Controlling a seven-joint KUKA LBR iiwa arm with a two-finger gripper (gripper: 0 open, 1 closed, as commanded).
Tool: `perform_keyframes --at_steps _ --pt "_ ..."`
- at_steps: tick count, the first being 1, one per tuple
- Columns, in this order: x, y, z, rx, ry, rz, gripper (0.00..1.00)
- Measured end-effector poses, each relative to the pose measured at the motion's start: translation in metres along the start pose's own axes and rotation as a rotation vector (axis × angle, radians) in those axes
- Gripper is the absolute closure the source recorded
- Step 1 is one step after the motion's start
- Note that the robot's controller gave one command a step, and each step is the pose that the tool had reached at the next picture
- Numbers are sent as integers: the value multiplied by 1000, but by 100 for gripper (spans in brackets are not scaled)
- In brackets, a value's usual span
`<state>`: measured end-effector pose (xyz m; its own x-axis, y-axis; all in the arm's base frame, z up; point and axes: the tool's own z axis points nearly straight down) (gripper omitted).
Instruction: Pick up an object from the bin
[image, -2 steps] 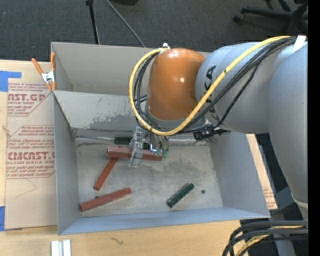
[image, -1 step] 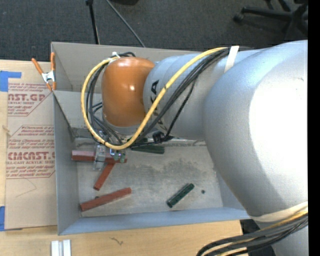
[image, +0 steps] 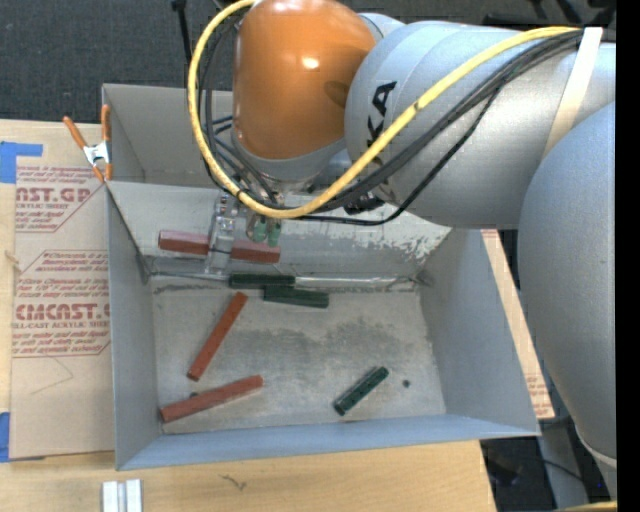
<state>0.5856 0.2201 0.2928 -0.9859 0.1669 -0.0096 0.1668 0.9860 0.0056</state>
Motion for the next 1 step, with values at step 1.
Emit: perform_keyframes --at_steps 1 --pt "12 -47 67 9 12 218 100"
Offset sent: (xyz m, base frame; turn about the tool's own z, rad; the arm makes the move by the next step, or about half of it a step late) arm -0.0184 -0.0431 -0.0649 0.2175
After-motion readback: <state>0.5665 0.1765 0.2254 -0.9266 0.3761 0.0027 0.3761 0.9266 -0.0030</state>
